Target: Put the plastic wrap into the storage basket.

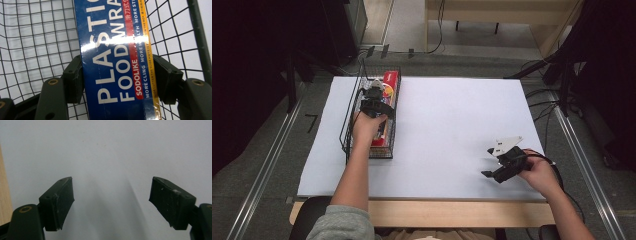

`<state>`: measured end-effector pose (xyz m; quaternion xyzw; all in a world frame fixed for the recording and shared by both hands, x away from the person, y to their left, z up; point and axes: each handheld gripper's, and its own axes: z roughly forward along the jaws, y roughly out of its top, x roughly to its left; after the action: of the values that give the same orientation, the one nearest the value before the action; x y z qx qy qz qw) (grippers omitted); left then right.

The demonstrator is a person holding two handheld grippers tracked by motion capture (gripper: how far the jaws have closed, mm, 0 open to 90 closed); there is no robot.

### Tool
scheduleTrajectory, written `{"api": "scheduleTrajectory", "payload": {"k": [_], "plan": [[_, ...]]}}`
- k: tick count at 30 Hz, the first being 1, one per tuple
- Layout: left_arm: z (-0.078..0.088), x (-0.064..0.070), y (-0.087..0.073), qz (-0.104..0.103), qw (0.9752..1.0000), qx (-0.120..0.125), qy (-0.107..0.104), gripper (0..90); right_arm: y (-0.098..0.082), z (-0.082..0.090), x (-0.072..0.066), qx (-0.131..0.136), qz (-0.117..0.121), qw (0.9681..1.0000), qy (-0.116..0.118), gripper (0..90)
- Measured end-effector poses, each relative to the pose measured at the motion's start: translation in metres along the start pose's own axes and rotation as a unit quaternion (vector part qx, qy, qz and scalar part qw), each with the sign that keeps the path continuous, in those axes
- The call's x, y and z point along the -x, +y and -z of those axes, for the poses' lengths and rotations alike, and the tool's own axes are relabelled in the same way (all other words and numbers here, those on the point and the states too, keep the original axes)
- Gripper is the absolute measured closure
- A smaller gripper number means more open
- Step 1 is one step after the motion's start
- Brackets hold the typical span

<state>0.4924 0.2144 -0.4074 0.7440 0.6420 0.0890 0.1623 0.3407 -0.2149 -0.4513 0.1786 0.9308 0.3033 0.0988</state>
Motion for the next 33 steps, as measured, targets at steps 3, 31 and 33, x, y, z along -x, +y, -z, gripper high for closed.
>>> {"api": "scheduleTrajectory", "payload": {"k": [3,31,33], "plan": [[0.001,0.000,0.000,0.000,1.0000,0.003,-0.004,35.1,0.000,0.000,0.000,0.001,0.000,1.0000,0.000,20.3],[0.081,0.026,-0.037,-0.144,0.9808,0.085,-0.100,24.5,0.000,0.002,0.001,0.011,-0.012,0.9999,0.001,20.3],[0.083,0.032,-0.044,-0.162,0.9770,0.086,-0.109,24.5,0.000,0.002,0.001,0.013,-0.013,0.9998,0.000,20.3]]}}
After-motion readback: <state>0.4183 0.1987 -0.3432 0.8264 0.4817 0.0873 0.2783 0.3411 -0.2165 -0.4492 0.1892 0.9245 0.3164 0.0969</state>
